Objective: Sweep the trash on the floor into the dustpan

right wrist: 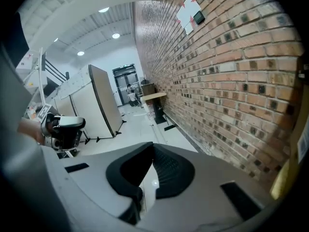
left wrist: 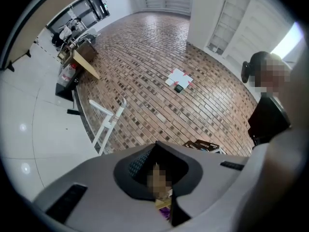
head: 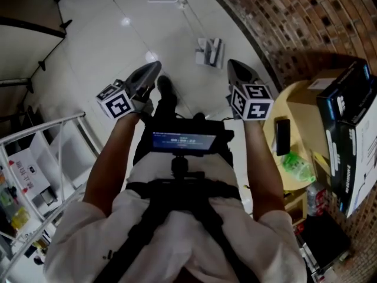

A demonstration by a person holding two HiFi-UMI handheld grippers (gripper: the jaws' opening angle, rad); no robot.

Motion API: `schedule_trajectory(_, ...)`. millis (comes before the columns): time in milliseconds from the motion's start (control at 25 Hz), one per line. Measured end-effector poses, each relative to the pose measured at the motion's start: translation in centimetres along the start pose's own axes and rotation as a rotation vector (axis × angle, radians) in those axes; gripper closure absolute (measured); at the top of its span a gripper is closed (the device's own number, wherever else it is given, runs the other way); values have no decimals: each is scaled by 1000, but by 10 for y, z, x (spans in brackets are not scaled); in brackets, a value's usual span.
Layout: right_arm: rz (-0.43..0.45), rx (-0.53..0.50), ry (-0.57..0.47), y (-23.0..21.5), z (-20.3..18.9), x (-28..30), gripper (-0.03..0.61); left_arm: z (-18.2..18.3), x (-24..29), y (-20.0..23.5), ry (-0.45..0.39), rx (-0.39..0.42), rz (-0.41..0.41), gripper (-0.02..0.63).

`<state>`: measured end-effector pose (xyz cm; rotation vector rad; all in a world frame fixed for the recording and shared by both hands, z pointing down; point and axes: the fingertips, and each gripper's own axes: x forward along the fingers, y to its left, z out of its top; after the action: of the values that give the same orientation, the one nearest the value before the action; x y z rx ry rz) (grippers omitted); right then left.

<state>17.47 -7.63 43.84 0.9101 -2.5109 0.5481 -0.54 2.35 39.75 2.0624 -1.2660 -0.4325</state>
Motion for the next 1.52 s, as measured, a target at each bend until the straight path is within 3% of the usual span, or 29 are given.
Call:
schedule_trajectory(240, 40, 6, 2, 31, 4, -12, 578, -4, -21, -24, 15, 17, -14, 611)
schedule_trajectory(440, 21, 17, 5, 57, 5, -21, 578, -1, -45, -31, 53, 1, 6, 611)
schedule_trajectory(760, -70, 28, 24, 91, -7, -28, 578, -4, -68, -39, 158, 11, -120, 611)
schedule_trajectory(1200, -171, -32, 41, 127, -12, -54, 578, 1, -96, -38, 181, 14, -185, 611)
schedule_trajectory(1520, -140, -40, -5, 128, -2, -70, 578, 4, -101, -46, 152, 30, -153, 611)
